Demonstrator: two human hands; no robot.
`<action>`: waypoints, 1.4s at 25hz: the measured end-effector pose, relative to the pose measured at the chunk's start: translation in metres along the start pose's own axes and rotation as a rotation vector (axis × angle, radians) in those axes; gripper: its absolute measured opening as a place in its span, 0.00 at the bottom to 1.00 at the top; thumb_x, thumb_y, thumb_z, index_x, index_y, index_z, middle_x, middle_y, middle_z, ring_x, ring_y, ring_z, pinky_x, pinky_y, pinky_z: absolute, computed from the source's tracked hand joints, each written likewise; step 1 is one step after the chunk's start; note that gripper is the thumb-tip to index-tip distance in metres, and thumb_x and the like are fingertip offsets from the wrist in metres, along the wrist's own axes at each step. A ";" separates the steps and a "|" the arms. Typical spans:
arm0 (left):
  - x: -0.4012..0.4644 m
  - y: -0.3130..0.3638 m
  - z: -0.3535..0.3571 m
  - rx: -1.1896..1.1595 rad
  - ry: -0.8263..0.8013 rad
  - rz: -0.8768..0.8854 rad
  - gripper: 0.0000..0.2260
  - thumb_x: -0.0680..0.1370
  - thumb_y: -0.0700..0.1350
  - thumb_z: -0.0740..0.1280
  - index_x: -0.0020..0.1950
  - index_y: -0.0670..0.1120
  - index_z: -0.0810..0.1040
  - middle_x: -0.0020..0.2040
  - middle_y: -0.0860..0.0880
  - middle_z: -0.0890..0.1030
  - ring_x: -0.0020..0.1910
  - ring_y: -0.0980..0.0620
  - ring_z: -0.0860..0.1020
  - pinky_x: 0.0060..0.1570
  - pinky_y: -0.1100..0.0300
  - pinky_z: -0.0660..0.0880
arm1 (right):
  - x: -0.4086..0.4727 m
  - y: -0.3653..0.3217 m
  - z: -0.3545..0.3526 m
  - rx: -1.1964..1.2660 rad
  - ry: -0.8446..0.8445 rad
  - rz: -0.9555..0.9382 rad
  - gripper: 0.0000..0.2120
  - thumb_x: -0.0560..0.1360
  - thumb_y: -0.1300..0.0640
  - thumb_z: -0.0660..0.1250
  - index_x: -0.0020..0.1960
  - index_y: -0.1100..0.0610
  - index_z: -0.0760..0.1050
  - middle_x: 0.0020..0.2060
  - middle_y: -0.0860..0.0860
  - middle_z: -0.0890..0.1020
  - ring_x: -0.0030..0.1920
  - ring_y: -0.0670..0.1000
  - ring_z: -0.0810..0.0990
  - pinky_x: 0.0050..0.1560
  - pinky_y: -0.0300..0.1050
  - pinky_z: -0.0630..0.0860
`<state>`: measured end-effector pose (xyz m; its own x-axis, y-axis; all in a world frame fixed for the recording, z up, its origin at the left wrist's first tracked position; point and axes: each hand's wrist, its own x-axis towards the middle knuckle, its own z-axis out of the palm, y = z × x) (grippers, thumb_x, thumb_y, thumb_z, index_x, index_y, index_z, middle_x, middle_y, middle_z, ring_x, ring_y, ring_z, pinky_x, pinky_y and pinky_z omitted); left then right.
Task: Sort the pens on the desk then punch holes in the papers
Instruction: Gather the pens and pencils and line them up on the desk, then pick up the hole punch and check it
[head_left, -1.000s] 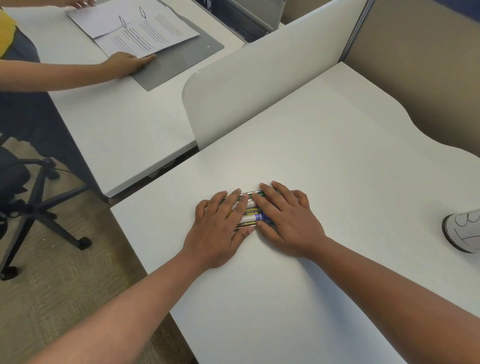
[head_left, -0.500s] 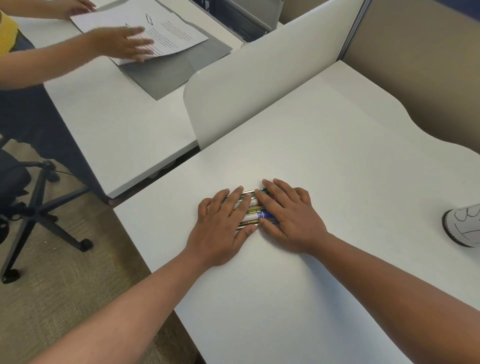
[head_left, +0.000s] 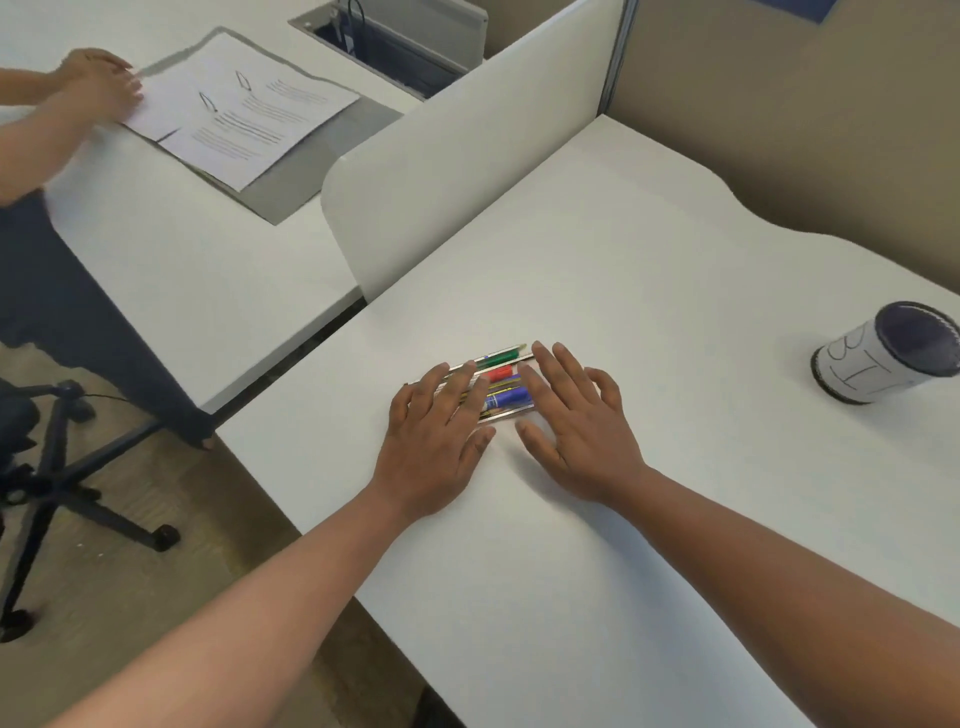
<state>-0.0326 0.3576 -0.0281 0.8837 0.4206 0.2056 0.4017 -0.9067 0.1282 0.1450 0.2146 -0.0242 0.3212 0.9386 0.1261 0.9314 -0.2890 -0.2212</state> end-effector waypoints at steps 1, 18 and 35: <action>0.002 0.011 -0.002 -0.015 0.009 0.021 0.23 0.84 0.55 0.56 0.76 0.46 0.71 0.77 0.46 0.70 0.75 0.40 0.68 0.69 0.44 0.62 | -0.012 0.002 -0.008 0.009 0.001 0.026 0.29 0.83 0.41 0.51 0.81 0.51 0.59 0.82 0.50 0.57 0.82 0.52 0.53 0.75 0.54 0.54; 0.001 0.331 -0.012 -0.426 -0.404 0.477 0.25 0.82 0.60 0.60 0.74 0.47 0.74 0.74 0.50 0.74 0.74 0.48 0.69 0.73 0.52 0.63 | -0.330 0.113 -0.138 0.169 0.001 0.771 0.25 0.79 0.50 0.54 0.76 0.49 0.69 0.75 0.47 0.71 0.75 0.49 0.66 0.71 0.53 0.58; -0.019 0.405 0.019 -0.740 -0.617 0.035 0.09 0.72 0.53 0.75 0.45 0.50 0.82 0.42 0.55 0.80 0.43 0.54 0.78 0.42 0.59 0.74 | -0.385 0.140 -0.108 0.469 0.057 0.931 0.20 0.74 0.59 0.71 0.65 0.52 0.77 0.62 0.48 0.80 0.60 0.53 0.76 0.61 0.52 0.75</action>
<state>0.1182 -0.0185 0.0016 0.9480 0.1116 -0.2981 0.3057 -0.5808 0.7545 0.1705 -0.2075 0.0007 0.8972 0.3683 -0.2439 0.1553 -0.7799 -0.6064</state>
